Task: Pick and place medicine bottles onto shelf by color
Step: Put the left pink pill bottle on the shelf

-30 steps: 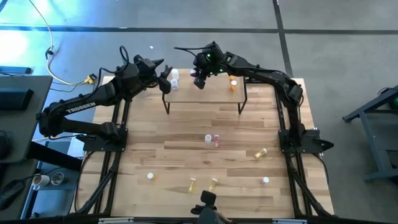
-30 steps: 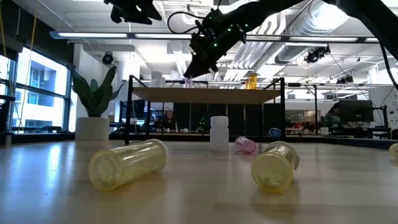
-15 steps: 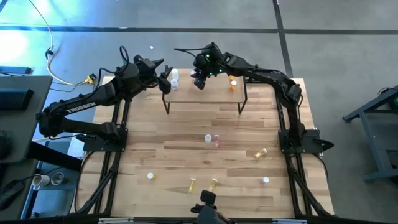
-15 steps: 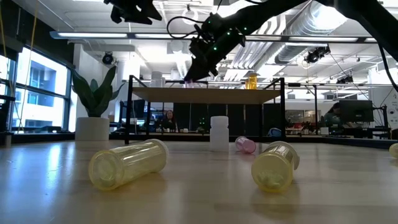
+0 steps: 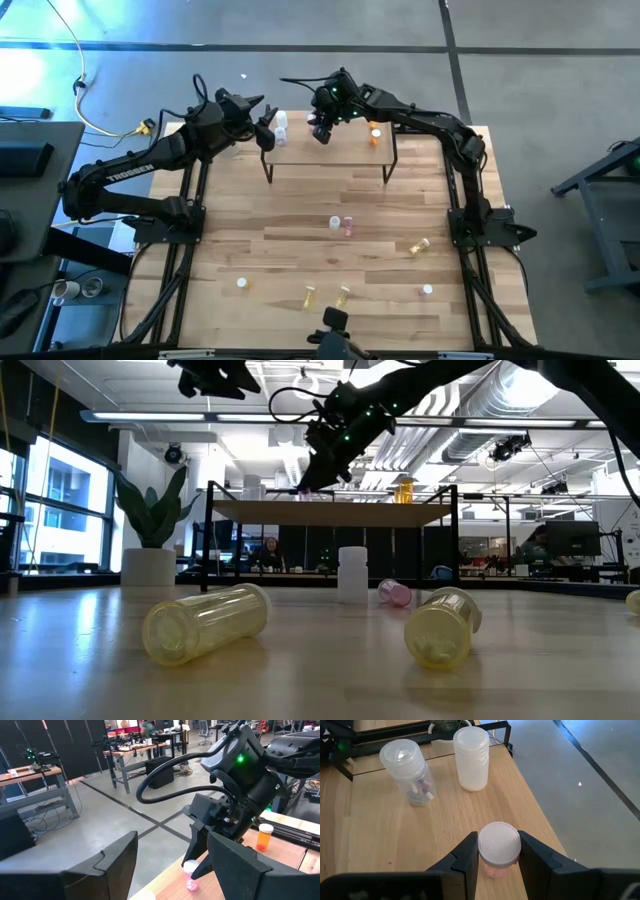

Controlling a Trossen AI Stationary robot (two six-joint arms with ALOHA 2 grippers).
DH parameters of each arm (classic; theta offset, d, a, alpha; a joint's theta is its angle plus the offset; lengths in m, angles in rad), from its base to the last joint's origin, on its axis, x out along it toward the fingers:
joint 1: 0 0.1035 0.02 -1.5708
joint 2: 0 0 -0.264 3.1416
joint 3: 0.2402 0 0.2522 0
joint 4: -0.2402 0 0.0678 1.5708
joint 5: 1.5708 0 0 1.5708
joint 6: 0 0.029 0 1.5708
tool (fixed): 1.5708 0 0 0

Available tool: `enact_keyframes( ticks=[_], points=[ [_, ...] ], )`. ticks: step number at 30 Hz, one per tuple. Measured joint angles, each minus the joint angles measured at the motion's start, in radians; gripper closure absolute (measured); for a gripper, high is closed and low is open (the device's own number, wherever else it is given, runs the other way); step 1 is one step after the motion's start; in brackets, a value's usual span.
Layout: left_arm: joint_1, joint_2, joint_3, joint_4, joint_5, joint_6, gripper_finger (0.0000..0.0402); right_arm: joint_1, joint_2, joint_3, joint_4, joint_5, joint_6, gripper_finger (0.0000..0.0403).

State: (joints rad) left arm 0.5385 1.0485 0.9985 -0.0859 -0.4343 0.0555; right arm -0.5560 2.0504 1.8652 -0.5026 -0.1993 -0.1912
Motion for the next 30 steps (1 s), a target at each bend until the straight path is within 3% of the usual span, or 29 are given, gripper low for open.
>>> enact_keyframes(
  ticks=[11,21,30],
  points=[
    [0.000,0.000,0.000,0.000,0.000,0.000,0.0174,0.000,-0.001,0.001,-0.013,0.001,0.000,0.0300],
    [0.000,0.000,0.000,0.000,0.001,-0.002,0.0174,0.000,0.001,-0.001,-0.026,0.005,0.008,0.0250],
    [0.000,0.000,0.000,0.000,0.001,-0.001,0.0174,0.000,0.001,-0.001,-0.026,0.005,0.000,0.0238]
  ],
)
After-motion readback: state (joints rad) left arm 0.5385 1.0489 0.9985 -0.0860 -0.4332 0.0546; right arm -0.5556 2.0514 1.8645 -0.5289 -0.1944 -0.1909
